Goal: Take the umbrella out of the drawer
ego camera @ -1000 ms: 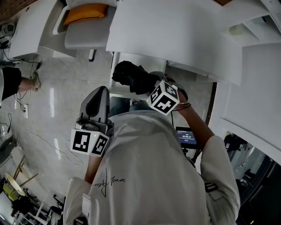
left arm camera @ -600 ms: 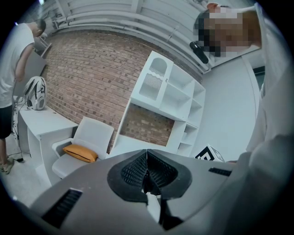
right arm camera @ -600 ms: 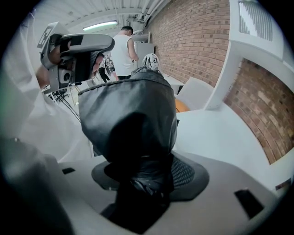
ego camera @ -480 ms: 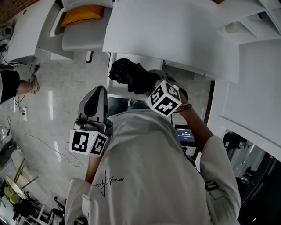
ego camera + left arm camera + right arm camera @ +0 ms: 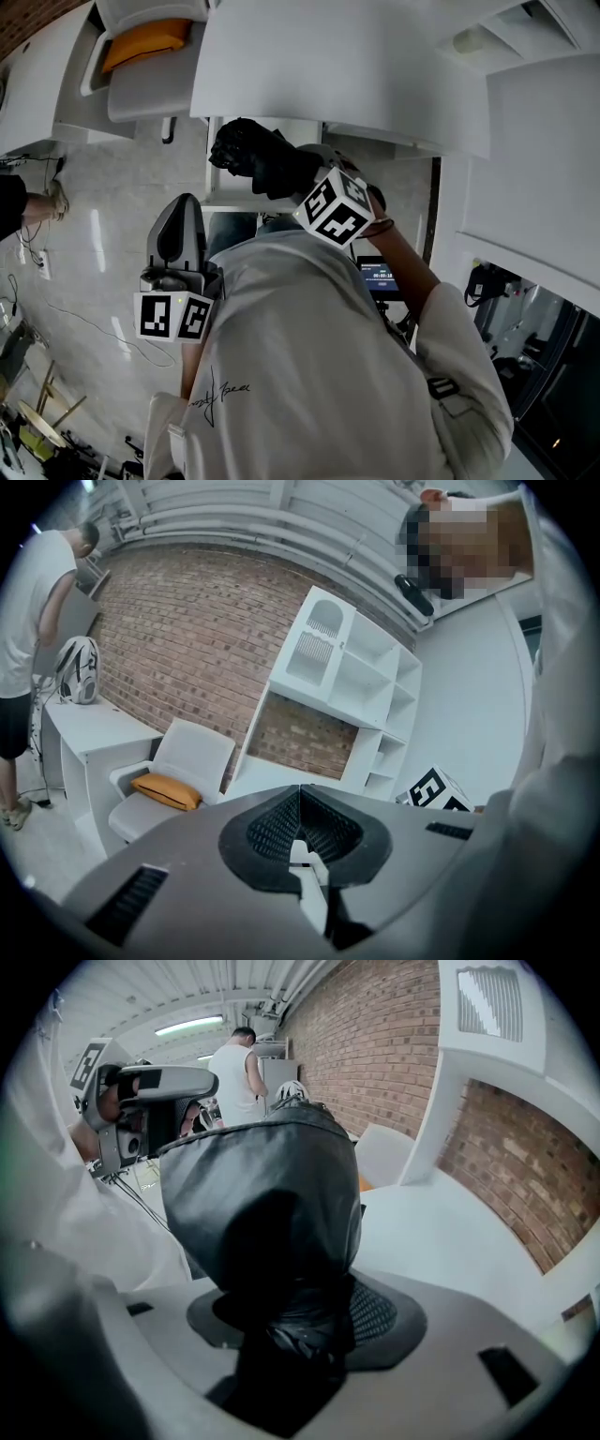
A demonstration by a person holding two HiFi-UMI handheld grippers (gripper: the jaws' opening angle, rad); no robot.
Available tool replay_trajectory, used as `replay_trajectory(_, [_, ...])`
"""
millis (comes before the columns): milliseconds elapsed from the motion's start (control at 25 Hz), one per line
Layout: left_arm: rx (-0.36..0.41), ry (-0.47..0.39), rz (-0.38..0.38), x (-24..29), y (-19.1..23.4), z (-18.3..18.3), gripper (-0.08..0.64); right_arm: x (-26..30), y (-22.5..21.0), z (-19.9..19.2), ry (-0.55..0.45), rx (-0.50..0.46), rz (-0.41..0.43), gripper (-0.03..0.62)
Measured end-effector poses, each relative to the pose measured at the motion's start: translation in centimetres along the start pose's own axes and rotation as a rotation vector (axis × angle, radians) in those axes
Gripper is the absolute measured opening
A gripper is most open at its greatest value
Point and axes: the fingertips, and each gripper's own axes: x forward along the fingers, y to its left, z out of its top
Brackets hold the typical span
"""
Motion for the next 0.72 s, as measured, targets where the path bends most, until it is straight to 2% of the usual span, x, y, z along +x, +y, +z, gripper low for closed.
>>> replay_trajectory(720, [0.022, 0.007, -0.016, 1.3, -0.7, 0.5, 0.017, -3.5, -2.2, -0.2, -0.142, 0.23, -0.059, 0.249])
